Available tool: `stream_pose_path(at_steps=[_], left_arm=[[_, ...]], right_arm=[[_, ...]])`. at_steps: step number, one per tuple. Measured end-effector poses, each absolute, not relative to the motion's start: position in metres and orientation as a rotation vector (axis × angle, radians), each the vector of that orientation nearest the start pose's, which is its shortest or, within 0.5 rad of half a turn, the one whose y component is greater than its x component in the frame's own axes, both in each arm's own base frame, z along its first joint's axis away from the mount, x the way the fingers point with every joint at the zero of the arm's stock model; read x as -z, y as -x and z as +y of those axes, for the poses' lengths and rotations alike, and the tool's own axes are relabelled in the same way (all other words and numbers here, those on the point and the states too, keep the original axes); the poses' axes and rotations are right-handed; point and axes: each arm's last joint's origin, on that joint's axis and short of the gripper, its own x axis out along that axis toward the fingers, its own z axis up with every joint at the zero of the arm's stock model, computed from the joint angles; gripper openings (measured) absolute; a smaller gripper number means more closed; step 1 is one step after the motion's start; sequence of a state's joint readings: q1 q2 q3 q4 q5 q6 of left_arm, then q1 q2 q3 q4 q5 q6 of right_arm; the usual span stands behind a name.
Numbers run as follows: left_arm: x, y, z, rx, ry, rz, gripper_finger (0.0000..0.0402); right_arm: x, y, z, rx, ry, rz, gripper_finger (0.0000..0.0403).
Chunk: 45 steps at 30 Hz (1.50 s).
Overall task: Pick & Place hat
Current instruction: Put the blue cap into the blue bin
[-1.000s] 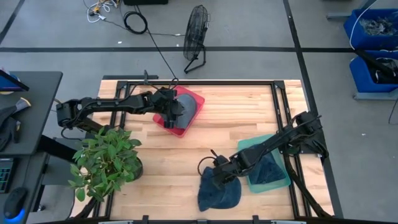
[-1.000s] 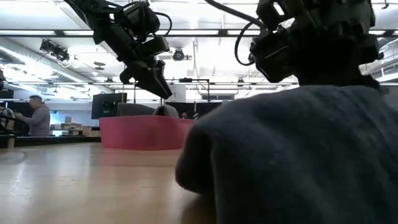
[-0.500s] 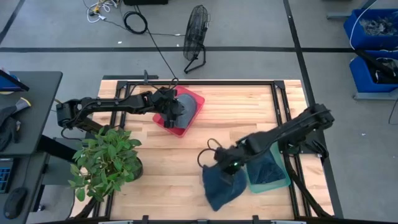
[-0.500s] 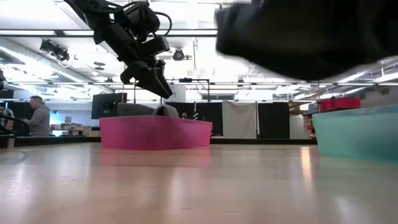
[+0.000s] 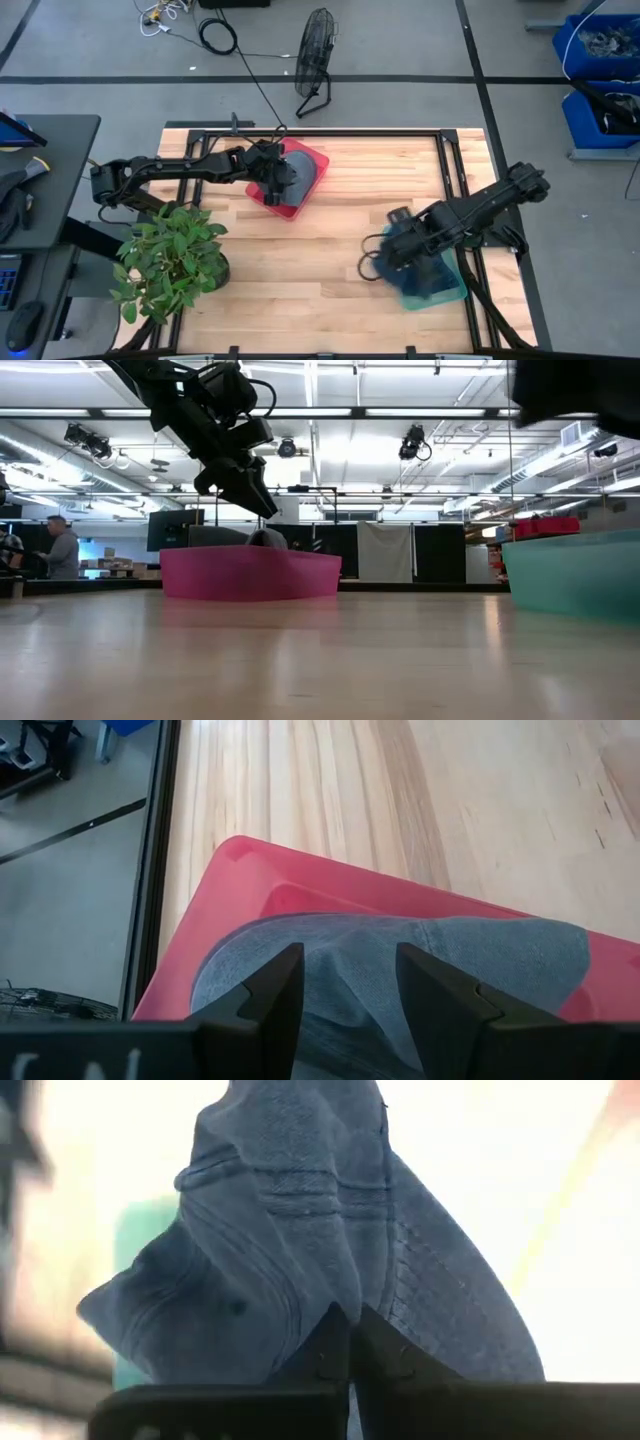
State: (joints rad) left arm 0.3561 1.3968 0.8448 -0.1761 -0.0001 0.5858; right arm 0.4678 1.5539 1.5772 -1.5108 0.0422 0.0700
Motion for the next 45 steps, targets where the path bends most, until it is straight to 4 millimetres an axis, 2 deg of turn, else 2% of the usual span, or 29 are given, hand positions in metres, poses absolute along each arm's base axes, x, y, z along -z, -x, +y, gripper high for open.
stream_pose_path(at_steps=[2, 6, 8, 16, 23, 30, 36, 45], left_arm=[[-0.222, -0.269, 0.100, -0.126, -0.408, 0.791, 0.0165], [-0.222, -0.269, 0.100, -0.143, -0.366, 0.787, 0.0165], [-0.222, -0.269, 0.100, -0.152, -0.344, 0.785, 0.0165], [-0.222, -0.268, 0.100, -0.179, -0.277, 0.780, 0.0165], [-0.222, -0.269, 0.100, -0.184, -0.266, 0.776, 0.0165], [-0.222, -0.269, 0.100, -0.191, -0.253, 0.768, 0.0165], [-0.222, -0.269, 0.100, -0.192, -0.253, 0.767, 0.0165], [-0.222, -0.269, 0.100, -0.201, -0.229, 0.765, 0.0165]], right_arm=[[-0.333, -0.233, 0.118, -0.282, 0.360, 1.536, 0.0002], [-0.325, -0.234, 0.119, -0.345, 0.445, 1.469, 0.0002], [-0.319, -0.229, 0.116, -0.357, 0.475, 1.541, 0.0002], [-0.272, -0.208, 0.108, -0.468, 0.534, 1.761, 0.0001], [-0.241, -0.204, 0.108, -0.583, 0.560, 1.758, 0.0001], [-0.238, -0.215, 0.113, -0.641, 0.585, 1.617, 0.0001], [-0.238, -0.230, 0.125, -0.713, 0.457, 1.433, 0.0001], [-0.238, -0.232, 0.126, -0.691, 0.464, 1.413, 0.0012]])
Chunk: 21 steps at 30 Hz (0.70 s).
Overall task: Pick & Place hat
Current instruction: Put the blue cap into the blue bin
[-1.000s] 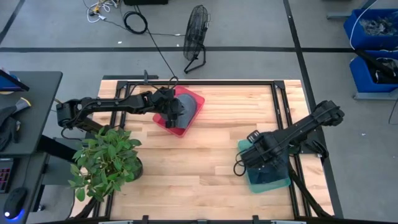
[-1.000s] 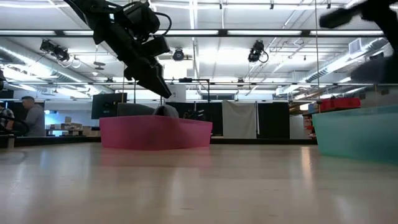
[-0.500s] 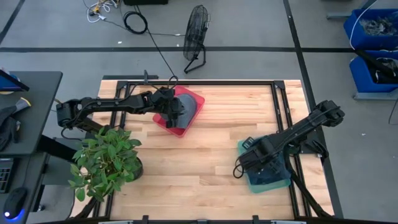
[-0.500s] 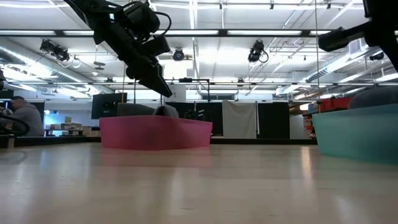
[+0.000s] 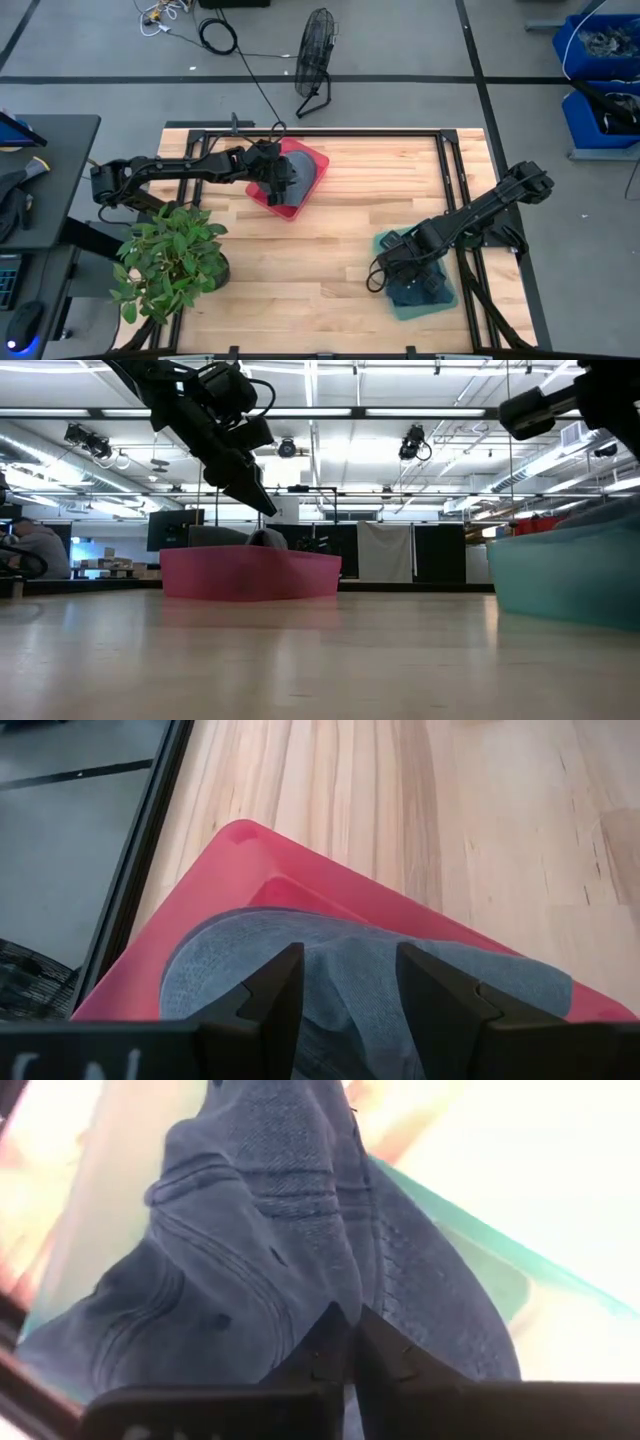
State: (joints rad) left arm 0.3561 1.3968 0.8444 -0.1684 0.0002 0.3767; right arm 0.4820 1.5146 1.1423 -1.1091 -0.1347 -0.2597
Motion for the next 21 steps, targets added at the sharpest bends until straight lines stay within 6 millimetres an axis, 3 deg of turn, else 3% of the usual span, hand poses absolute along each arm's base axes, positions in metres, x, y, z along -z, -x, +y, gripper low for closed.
stream_pose_path(at_steps=[8, 21], left_arm=[[-0.2222, -0.2690, 0.1000, -0.201, -0.229, 0.765, 0.0165], [-0.2219, -0.2691, 0.1000, -0.200, -0.229, 0.767, 0.0165]], right_arm=[[-0.2376, -0.2343, 0.1230, -0.387, 0.322, 1.450, 0.0050], [-0.2389, -0.2301, 0.1227, -0.235, 0.084, 1.544, 0.0084]])
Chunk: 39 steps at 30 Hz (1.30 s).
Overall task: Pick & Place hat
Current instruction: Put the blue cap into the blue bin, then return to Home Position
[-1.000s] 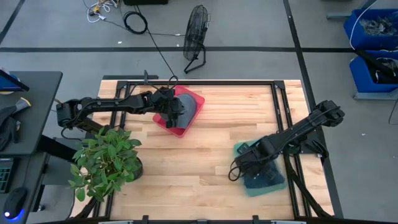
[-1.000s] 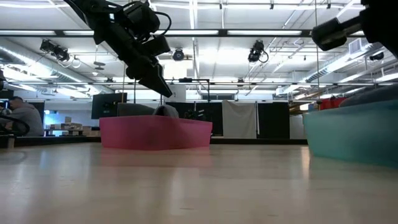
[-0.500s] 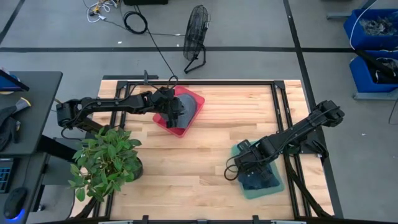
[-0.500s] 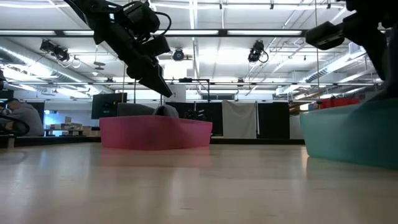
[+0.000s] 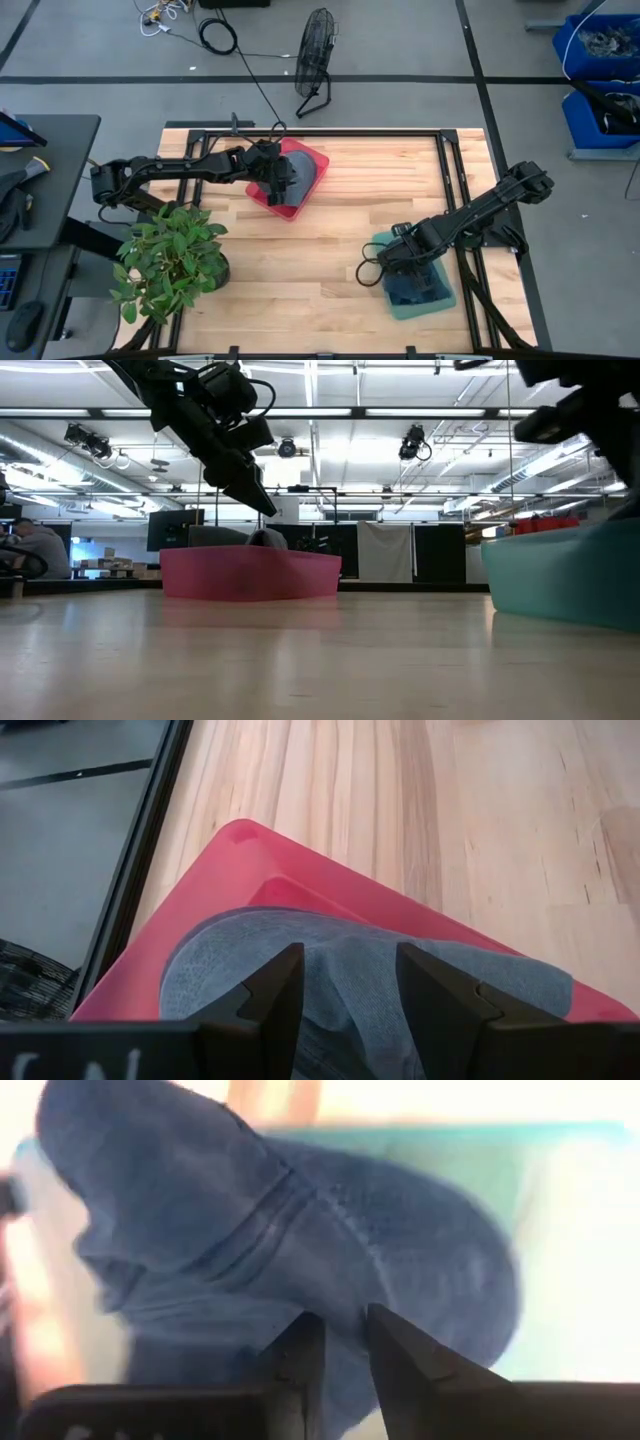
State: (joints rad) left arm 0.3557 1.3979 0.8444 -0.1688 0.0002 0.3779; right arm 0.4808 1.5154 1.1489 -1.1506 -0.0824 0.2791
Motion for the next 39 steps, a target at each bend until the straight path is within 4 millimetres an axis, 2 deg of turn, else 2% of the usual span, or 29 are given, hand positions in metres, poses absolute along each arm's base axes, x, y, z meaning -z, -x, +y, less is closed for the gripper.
stream_pose_path(at_steps=[6, 17, 21, 24, 28, 31, 35, 39], left_arm=[[-0.222, -0.269, 0.100, -0.187, -0.262, 0.770, 0.0165], [-0.222, -0.269, 0.100, -0.186, -0.264, 0.770, 0.0165], [-0.224, -0.271, 0.099, -0.202, -0.239, 0.738, 0.0165], [-0.228, -0.270, 0.098, -0.201, -0.248, 0.726, 0.0165], [-0.248, -0.260, 0.093, -0.216, -0.259, 0.649, 0.0165], [-0.273, -0.247, 0.085, -0.225, -0.283, 0.554, 0.0165], [-0.305, -0.217, 0.072, -0.264, -0.301, 0.447, 0.0165], [-0.330, -0.177, 0.063, -0.427, -0.263, 0.384, 0.0165]], right_arm=[[-0.252, -0.226, 0.124, -0.227, -0.057, 1.634, 0.0084], [-0.288, -0.236, 0.130, -0.194, -0.184, 1.539, 0.0084], [-0.300, -0.238, 0.129, -0.206, -0.118, 1.488, 0.0084], [-0.312, -0.243, 0.125, -0.110, -0.127, 1.416, 0.0084], [-0.334, -0.246, 0.116, -0.068, -0.186, 1.386, 0.0084], [-0.351, -0.244, 0.108, -0.048, -0.158, 1.362, 0.0084], [-0.360, -0.247, 0.104, 0.026, -0.149, 1.291, 0.0084], [-0.361, -0.251, 0.100, 0.099, -0.058, 1.218, 0.0084]])
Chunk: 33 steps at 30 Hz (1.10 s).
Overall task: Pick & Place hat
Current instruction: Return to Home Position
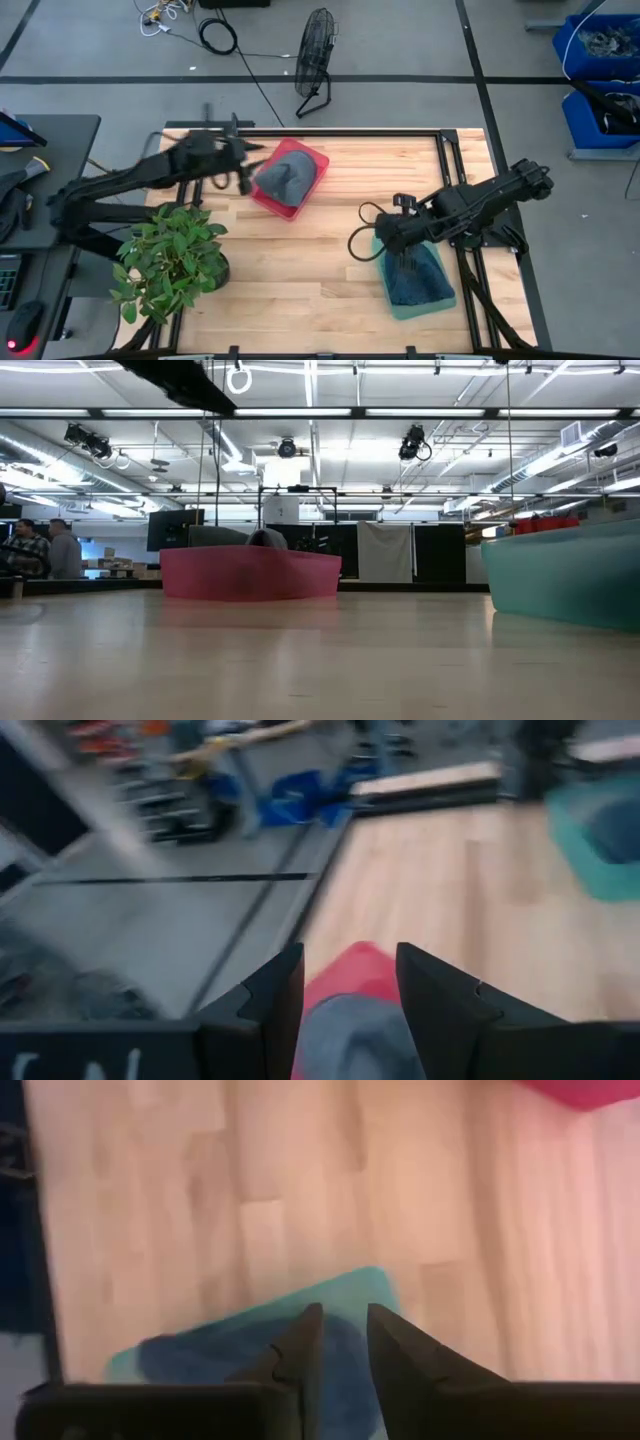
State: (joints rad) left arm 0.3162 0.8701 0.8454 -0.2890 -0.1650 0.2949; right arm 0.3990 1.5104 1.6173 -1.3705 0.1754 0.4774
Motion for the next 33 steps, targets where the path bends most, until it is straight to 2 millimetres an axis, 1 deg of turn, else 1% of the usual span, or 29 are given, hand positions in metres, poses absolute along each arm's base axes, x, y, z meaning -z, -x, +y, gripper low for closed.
stream_pose_path(at_steps=[3, 5, 7, 11, 14, 17, 20, 22, 25, 29, 33], left_arm=[[-0.341, -0.145, 0.054, -0.488, -0.245, 0.349, 0.0165], [-0.345, -0.124, 0.047, -0.495, -0.210, 0.318, 0.0165], [-0.344, -0.108, 0.041, -0.490, -0.181, 0.286, 0.0165], [-0.330, -0.083, 0.033, -0.475, -0.148, 0.209, 0.0165], [-0.315, -0.072, 0.029, -0.481, -0.129, 0.164, 0.0165], [-0.303, -0.069, 0.028, -0.487, -0.118, 0.085, 0.0165], [-0.290, -0.073, 0.028, -0.463, -0.068, 0.012, 0.0165], [-0.278, -0.079, 0.029, -0.427, -0.062, 0.007, 0.0165], [-0.257, -0.087, 0.032, -0.424, -0.036, 0.027, 0.0165], [-0.232, -0.095, 0.035, -0.430, 0.057, 0.038, 0.0165], [-0.218, -0.099, 0.036, -0.434, 0.088, 0.011, 0.0165]], right_arm=[[-0.368, -0.245, 0.093, 0.128, -0.094, 1.192, 0.0084], [-0.380, -0.234, 0.088, 0.119, -0.130, 1.135, 0.0084], [-0.394, -0.222, 0.084, 0.084, -0.141, 1.028, 0.0084], [-0.416, -0.188, 0.073, -0.035, -0.147, 0.769, 0.0084], [-0.419, -0.158, 0.061, -0.096, -0.141, 0.599, 0.0084], [-0.405, -0.134, 0.049, -0.091, -0.146, 0.470, 0.0084], [-0.380, -0.119, 0.041, -0.046, -0.146, 0.376, 0.0084], [-0.361, -0.111, 0.037, -0.014, -0.122, 0.327, 0.0084], [-0.334, -0.103, 0.032, -0.002, -0.140, 0.261, 0.0084], [-0.305, -0.091, 0.028, -0.027, -0.161, 0.189, 0.0084], [-0.278, -0.082, 0.024, -0.042, -0.093, 0.106, 0.0084]])
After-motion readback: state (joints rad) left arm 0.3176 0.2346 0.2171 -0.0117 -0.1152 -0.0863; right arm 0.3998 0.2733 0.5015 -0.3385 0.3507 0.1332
